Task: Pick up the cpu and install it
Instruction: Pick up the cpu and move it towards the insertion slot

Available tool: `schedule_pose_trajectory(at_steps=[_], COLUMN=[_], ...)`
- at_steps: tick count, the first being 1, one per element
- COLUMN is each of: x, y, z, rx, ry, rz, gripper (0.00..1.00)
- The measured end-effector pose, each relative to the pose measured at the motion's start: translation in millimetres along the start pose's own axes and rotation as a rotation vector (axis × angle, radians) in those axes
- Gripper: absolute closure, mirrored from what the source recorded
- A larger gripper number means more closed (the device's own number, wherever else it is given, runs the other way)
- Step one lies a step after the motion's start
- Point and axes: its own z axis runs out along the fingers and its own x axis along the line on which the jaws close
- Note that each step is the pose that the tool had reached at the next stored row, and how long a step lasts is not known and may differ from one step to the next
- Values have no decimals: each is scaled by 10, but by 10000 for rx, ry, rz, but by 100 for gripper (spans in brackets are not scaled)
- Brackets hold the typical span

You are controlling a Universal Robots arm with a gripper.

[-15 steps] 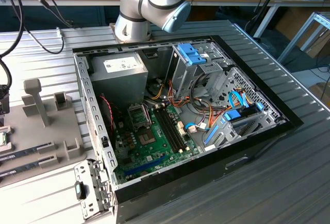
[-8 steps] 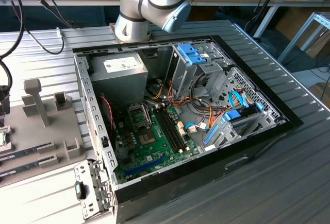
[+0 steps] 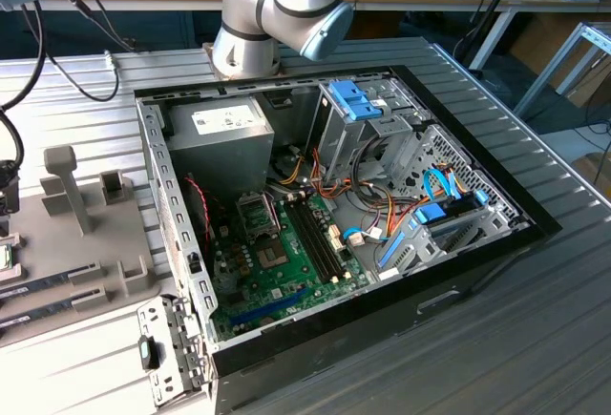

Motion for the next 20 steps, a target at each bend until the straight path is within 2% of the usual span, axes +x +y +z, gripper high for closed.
schedule_pose_trajectory(at_steps=[20], x=[1], y=[-2], z=[43], rx=[0], ry=[1], rz=[-16], gripper=[44])
